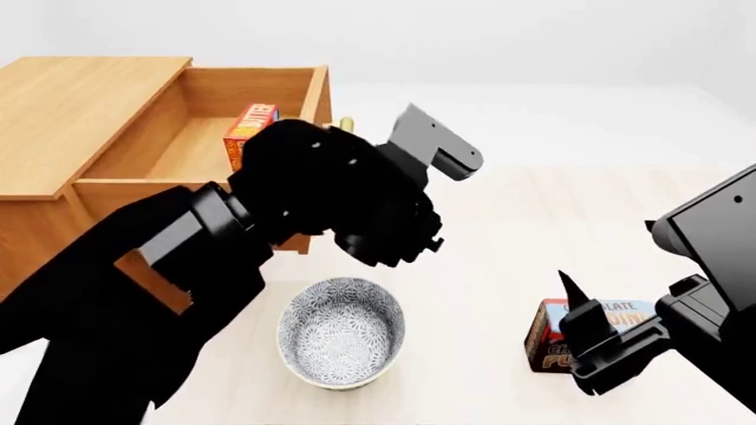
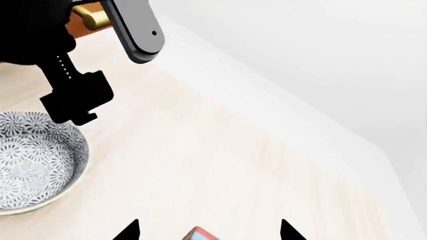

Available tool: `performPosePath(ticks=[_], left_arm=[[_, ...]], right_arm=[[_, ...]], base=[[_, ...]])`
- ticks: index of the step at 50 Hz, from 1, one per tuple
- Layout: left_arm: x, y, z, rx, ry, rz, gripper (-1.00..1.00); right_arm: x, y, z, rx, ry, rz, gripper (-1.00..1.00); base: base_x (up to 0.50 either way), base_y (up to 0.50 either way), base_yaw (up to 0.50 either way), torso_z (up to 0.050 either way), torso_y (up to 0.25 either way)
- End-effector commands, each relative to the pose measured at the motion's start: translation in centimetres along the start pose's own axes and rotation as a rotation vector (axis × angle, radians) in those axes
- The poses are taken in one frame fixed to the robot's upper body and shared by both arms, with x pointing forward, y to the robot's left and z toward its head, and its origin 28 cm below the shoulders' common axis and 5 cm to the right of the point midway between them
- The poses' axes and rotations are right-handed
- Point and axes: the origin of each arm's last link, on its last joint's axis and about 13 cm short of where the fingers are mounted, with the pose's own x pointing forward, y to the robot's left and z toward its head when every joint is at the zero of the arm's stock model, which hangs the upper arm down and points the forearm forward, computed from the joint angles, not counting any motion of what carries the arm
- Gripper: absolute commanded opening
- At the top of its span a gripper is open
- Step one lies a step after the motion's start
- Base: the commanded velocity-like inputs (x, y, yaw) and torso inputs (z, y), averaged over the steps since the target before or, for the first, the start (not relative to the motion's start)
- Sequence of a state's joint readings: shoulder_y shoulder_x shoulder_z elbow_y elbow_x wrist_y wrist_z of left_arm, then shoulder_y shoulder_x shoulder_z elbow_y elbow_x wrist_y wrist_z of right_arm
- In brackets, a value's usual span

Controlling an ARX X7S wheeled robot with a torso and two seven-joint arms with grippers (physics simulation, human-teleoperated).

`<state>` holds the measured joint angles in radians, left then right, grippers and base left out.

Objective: Put the butter at the back in the top drawer of the cabinet and close it.

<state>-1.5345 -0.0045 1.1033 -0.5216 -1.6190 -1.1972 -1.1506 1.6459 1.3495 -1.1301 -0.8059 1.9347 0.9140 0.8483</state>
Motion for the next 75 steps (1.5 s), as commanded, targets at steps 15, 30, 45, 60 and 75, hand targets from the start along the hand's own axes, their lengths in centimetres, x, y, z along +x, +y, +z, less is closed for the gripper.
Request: performPosePath(ticks=[15, 30, 45, 60, 75], left_arm=[[3.9, 2.6, 0.2, -0.127, 0.162, 0.128, 1.0], [5.0, 3.9, -0.1, -0.159, 0.215, 0.235, 1.0], [5.5, 2.9, -2.0, -0.019, 0.301, 0.436, 1.0], [5.9, 3.6, -2.3, -0.003, 0.337, 0.501, 1.0], [6.7, 5.5, -2.7, -0.012, 0.377, 0.574, 1.0]], right_arm=[[-0.3, 0.0, 0.1, -0.004, 0.0, -0.004, 1.0], [-0.1, 0.1, 0.3, -0.008, -0.002, 0.003, 1.0], [-0.1, 0.0, 0.4, -0.008, -0.005, 0.007, 1.0], [-0.1, 0.1, 0.3, -0.007, -0.001, 0.008, 1.0], [0.1, 0.1, 0.4, -0.01, -0.004, 0.014, 1.0]], base=[[0.03, 0.0, -0.01, 0.0, 0.0], [0.03, 0.0, -0.01, 0.0, 0.0], [0.02, 0.0, 0.0, 0.0, 0.0], [0.0, 0.0, 0.0, 0.0, 0.0], [0.0, 0.0, 0.0, 0.0, 0.0]])
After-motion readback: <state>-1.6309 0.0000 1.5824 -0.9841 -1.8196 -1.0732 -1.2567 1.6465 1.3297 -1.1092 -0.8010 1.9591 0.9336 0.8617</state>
